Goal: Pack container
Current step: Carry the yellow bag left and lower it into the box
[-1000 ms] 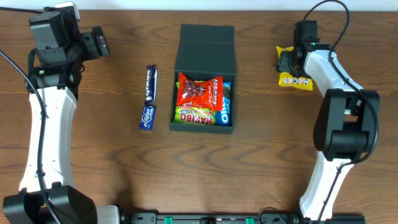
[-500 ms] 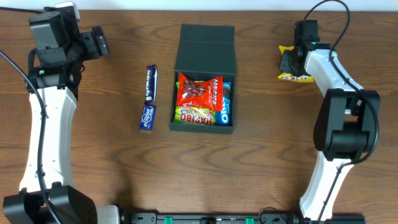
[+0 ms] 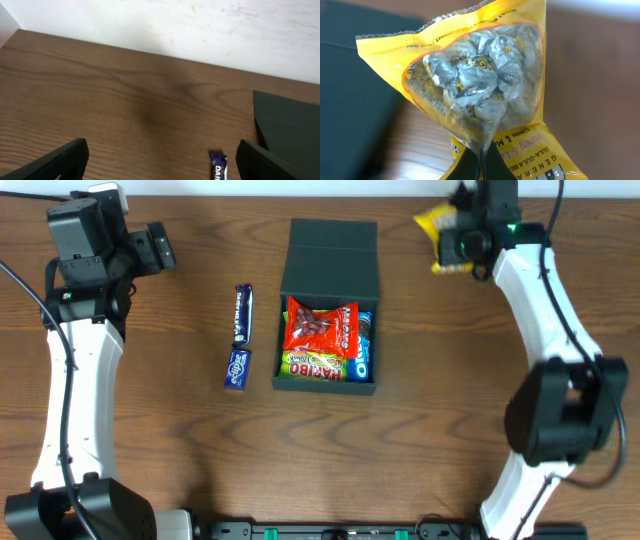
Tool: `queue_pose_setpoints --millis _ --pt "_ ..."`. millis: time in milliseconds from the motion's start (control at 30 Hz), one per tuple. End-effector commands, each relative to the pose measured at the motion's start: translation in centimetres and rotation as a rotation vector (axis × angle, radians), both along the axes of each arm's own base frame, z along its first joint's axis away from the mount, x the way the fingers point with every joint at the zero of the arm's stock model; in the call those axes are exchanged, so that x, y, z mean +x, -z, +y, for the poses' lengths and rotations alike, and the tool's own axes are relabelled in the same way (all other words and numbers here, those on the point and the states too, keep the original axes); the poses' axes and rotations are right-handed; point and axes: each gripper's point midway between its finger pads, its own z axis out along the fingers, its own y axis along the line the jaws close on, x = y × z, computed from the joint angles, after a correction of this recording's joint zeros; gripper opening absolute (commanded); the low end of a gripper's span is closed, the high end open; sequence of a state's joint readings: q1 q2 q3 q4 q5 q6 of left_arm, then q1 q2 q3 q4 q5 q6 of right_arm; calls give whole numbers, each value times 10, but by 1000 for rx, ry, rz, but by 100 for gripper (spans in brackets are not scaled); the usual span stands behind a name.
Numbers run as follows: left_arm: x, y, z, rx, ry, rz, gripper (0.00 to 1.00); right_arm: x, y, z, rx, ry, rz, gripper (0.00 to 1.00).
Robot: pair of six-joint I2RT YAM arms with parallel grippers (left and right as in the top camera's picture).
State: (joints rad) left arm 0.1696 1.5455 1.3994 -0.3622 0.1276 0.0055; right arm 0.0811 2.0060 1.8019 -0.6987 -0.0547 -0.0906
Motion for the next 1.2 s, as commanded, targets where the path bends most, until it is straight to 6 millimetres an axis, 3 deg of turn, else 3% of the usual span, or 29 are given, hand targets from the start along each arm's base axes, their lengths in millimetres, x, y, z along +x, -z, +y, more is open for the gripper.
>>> queue_pose_setpoints --millis 0,100,233,567,867,1167 --pt "0 -6 4 20 -1 -13 95 -15 -72 64 -37 -330 -176 1" --pt "1 -7 4 21 -2 -15 95 -34 -85 106 -41 -500 -209 1" --pt "1 -8 6 25 -8 -19 95 -68 -77 156 -7 -702 -167 1" --pt "-3 -9 32 63 -97 -18 95 -147 -36 213 51 -932 76 1" --pt "-2 -11 33 64 -96 -26 95 -183 19 230 80 -1057 295 1" --pt "-2 -11 33 64 -97 -25 95 -192 69 228 78 -1063 456 1"
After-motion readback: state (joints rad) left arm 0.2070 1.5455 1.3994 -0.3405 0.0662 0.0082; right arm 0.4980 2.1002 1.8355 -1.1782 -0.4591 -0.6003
